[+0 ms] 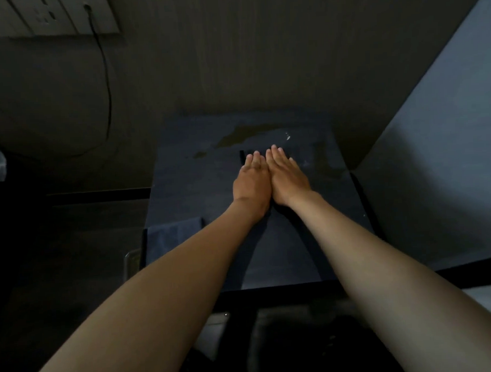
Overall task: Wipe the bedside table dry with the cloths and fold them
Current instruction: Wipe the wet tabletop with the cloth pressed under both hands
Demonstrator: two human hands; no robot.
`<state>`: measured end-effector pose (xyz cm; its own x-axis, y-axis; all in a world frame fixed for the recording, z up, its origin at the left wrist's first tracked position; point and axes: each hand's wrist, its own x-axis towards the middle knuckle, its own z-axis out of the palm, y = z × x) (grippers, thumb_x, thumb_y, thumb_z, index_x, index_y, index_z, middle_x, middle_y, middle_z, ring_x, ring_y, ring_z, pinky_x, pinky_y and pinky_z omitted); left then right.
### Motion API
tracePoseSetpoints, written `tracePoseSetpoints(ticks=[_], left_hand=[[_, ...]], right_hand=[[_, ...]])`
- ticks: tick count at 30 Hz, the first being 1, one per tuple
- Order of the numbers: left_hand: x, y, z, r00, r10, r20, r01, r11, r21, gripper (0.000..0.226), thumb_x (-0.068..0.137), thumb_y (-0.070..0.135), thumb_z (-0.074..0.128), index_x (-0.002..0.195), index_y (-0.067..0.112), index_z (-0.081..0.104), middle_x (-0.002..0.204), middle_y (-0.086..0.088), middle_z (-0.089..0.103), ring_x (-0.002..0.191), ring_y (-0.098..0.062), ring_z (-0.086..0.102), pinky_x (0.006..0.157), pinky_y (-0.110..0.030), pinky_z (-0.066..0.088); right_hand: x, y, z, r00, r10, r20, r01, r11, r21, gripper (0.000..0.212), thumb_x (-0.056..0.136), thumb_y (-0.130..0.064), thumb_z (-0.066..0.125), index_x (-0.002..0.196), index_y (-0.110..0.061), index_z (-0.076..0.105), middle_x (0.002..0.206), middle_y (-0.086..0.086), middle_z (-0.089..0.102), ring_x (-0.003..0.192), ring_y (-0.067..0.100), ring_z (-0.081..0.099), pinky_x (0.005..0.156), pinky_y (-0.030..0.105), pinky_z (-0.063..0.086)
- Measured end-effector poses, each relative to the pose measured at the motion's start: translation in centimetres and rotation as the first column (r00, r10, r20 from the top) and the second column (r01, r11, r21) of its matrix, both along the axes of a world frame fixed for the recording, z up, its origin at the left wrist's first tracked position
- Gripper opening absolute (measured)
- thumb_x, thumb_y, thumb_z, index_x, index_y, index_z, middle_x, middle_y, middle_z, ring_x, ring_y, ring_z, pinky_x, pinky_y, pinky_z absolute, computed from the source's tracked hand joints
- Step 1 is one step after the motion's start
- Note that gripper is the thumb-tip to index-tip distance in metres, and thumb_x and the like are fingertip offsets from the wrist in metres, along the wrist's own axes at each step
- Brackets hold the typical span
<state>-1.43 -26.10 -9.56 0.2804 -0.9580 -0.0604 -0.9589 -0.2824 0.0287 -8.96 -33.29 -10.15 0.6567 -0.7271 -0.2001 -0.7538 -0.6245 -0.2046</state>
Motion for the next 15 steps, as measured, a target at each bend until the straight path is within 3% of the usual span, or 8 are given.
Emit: tracePoseSetpoints(ticks=[5,15], left_hand=[[-4.1,-2.6,0.5,0.995,-0.006,-0.098,0.005,1.000,-0.014,0.072,0.102,0.013,0.046,0.156,0.002,0.000,0.165,-0.016,0.003,0.153,-0.027,0.004,0.124,-0.035,0.013],[-11.0,-6.8,0.4,0.988,-0.066,-0.141,0.057,0.996,-0.069,0.069,0.102,0.013,0.045,0.156,0.004,0.003,0.165,-0.015,0.005,0.153,-0.027,0.006,0.123,-0.036,0.017]], right_hand=[[-4.3,-2.6,-0.1,0.999,-0.048,-0.015,0.048,0.999,-0.014,0.074,0.104,-0.027,0.042,0.157,-0.010,-0.007,0.165,0.007,-0.015,0.152,0.018,-0.013,0.124,0.037,-0.003],[-11.6,-6.2,0.0,0.991,-0.133,-0.030,0.133,0.991,-0.006,0.074,0.104,-0.030,0.042,0.158,-0.011,-0.005,0.166,0.006,-0.012,0.152,0.018,-0.011,0.124,0.039,-0.002]])
